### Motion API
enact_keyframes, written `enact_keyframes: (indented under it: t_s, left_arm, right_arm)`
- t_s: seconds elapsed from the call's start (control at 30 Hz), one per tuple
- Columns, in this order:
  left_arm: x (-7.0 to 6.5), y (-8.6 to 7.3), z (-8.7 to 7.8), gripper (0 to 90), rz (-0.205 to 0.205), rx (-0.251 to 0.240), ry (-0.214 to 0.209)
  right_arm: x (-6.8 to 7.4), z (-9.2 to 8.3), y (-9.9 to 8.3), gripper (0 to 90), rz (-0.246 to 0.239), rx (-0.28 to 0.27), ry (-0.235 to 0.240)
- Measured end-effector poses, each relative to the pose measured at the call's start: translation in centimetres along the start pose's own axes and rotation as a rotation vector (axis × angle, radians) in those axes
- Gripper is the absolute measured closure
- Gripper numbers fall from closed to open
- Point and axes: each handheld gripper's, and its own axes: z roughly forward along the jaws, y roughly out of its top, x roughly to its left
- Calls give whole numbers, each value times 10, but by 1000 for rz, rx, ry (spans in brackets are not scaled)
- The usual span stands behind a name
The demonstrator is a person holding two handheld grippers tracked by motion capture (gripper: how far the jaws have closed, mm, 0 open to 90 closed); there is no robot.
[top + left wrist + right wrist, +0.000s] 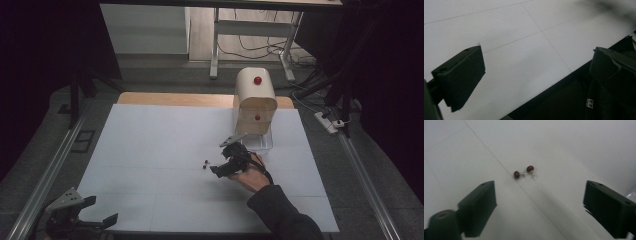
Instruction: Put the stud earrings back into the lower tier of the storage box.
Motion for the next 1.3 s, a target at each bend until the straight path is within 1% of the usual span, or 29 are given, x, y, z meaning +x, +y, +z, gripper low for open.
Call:
enact_keyframes:
  t_s: [0.03,0.07,0.1,0.13,0.23,0.27,0.3,0.33,0.37,0.5,0.53,0.57,0.6,0.67,0.73,0.87,0.93,1.0,1.07,1.2,1.3]
  left_arm:
    - [0,0,0,2,0,0,0]
    - [0,0,0,2,0,0,0]
    - [0,0,0,2,0,-1,-1]
    - [0,0,0,3,0,-1,-1]
    - [0,0,0,3,0,-1,-2]
    - [0,0,0,3,0,-1,-2]
    - [0,0,0,3,0,-1,-2]
    - [0,0,0,3,1,0,-2]
    - [0,0,0,3,1,0,-2]
    - [0,0,0,3,2,-1,-3]
    - [0,0,0,3,2,-1,-3]
    - [0,0,0,3,3,-1,-3]
    - [0,0,0,3,2,0,-3]
    - [0,0,0,3,2,-1,-3]
    - [0,0,0,3,2,-1,-3]
    - [0,0,0,3,2,1,-1]
    - [0,0,0,3,3,2,1]
    - [0,0,0,3,2,0,0]
    - [0,0,0,3,2,1,0]
    - [-1,0,0,4,5,3,3]
    - [0,0,0,5,4,3,2]
  right_arm:
    - [-1,2,1,153,3,3,2]
    - [-1,2,1,153,3,3,2]
    - [-3,8,4,209,-1,10,11]
    - [-4,10,6,246,-2,16,13]
    - [-3,17,11,336,-10,23,17]
    - [-3,17,11,336,-10,23,17]
    - [-3,23,14,402,-14,33,24]
    - [-3,25,16,438,-17,35,28]
    - [-3,27,17,468,-15,43,32]
    - [-5,35,22,598,-17,44,53]
    - [-5,35,22,598,-17,44,53]
    - [-5,38,24,658,-24,51,58]
    - [-5,40,24,684,-28,53,63]
    - [-5,45,26,710,-34,68,73]
    - [-4,47,26,720,-42,69,72]
    - [-2,56,26,755,-78,86,60]
    - [-1,58,25,787,-84,99,51]
    - [-2,60,25,789,-89,104,47]
    - [-4,61,25,795,-78,103,55]
    - [-4,61,25,801,-74,102,52]
    - [-4,57,26,801,-74,86,51]
